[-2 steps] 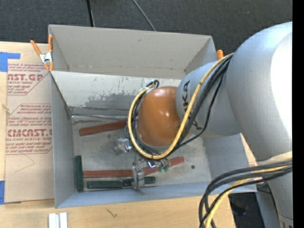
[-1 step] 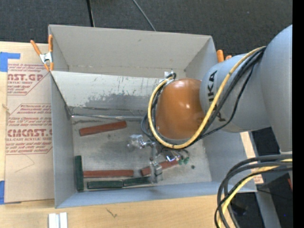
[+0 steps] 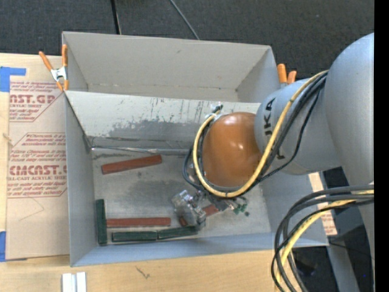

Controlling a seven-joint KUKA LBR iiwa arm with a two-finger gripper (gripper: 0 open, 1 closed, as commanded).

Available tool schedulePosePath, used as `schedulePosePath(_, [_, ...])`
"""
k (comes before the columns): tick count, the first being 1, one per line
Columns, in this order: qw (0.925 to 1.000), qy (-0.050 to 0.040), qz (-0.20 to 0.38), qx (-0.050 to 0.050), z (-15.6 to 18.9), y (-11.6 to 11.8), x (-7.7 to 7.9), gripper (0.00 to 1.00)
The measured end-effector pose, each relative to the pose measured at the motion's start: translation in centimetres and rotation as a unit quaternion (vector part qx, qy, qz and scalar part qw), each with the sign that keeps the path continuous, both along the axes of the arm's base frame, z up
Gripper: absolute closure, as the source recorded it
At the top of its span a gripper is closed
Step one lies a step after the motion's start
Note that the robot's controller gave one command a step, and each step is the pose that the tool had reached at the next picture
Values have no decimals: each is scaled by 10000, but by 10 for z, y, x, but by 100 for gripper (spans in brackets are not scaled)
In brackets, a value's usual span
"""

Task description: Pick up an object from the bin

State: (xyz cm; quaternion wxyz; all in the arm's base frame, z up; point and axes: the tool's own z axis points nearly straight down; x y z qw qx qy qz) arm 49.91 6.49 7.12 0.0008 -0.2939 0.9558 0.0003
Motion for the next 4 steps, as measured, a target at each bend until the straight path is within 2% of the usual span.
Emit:
schedulePosePath(1, [10000, -44, 2, 17, 0, 1, 2, 0])
schedulePosePath(2, [10000, 8, 1, 2, -1, 0, -1, 100])
schedulePosePath(3, [10000, -6, 1, 10, -1, 1, 0, 0])
schedulePosePath(4, [10000, -6, 2, 10, -1, 1, 0, 0])
